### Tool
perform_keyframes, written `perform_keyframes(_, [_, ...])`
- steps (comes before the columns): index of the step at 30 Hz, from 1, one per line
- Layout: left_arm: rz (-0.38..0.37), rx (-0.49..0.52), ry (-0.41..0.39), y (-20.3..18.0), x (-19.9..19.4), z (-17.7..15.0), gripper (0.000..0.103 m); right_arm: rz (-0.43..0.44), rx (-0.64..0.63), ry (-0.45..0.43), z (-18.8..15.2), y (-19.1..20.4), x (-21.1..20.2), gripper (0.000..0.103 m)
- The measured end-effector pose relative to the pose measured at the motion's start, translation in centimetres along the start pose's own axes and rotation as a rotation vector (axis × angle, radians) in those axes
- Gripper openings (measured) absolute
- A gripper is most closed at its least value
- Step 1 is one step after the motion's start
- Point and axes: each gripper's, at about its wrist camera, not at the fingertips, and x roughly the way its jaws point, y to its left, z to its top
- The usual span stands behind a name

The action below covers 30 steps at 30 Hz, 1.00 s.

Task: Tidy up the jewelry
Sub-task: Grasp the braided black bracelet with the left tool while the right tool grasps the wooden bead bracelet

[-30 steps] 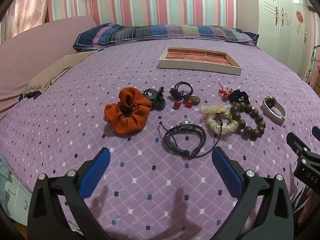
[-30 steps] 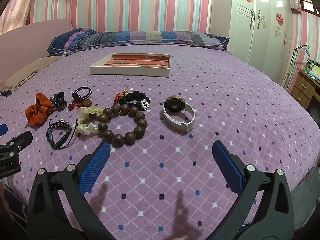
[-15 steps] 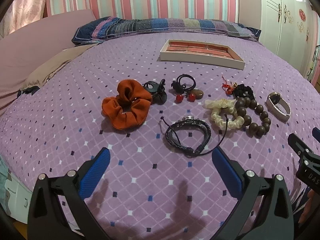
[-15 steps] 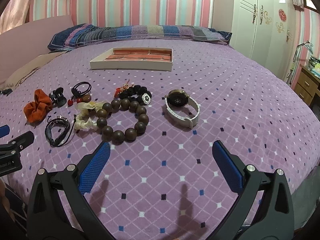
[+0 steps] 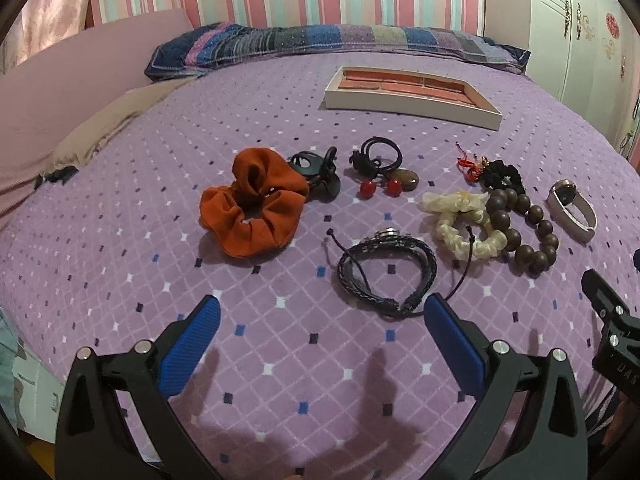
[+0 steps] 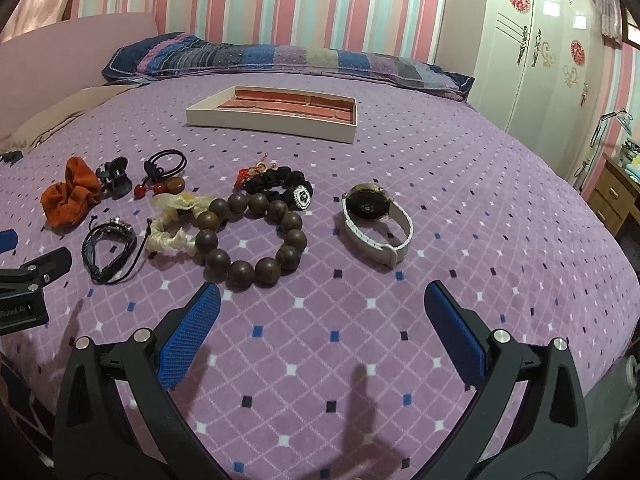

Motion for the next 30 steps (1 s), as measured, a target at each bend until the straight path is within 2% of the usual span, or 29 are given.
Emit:
perform_keyframes(5, [-0.052, -0.014, 0.037, 0.5, 1.0, 1.0, 0.099, -0.009, 0.014, 0.011, 1.3, -0.3, 0.9, 0.099])
perform_keyframes(10, [-0.043, 0.020, 0.030, -0.1, 1.4, 1.9, 0.097, 0.041, 0.035, 0.036, 2.2, 0.0, 2.5, 0.099])
perform_keyframes(11, [-0.047, 0.026, 0.043, -0.2, 1.8, 1.8, 0.095, 0.037, 0.035, 0.049, 2.2, 0.1, 3.0, 0.094])
perform_keyframes(12, [-0.049, 0.028, 0.058, -0.2, 2.2, 1.8, 0.086, 0.032, 0.033, 0.061, 2.2, 0.1, 3.4, 0.090])
perform_keyframes(13, [-0.055, 0.029, 0.075, -0.2, 2.6, 1.7, 0.074, 0.034, 0.035, 0.076, 2.2, 0.1, 3.9, 0.081])
perform_keyframes(14, [-0.060, 0.027, 0.095, -0.2, 3.1, 1.6, 0.068, 0.037, 0.039, 0.089, 2.2, 0.1, 4.2, 0.076])
perform_keyframes(15, [-0.066, 0.021, 0.114, 0.0, 3.6, 1.6, 0.061, 0.043, 0.049, 0.106, 2.1, -0.1, 4.7, 0.075])
perform_keyframes(17, [-0.101, -0.013, 0.152, 0.5, 4.4, 1.5, 0.060, 0.049, 0.068, 0.127, 1.9, -0.3, 5.4, 0.072])
perform_keyframes(21, [-0.112, -0.021, 0.152, 0.6, 4.8, 1.7, 0.060, 0.087, 0.103, 0.154, 2.0, -0.6, 6.5, 0.071])
perform_keyframes(30, [-0.063, 0.020, 0.160, -0.4, 6.2, 2.1, 0.056, 0.084, 0.106, 0.185, 2.6, 0.2, 8.8, 0.062])
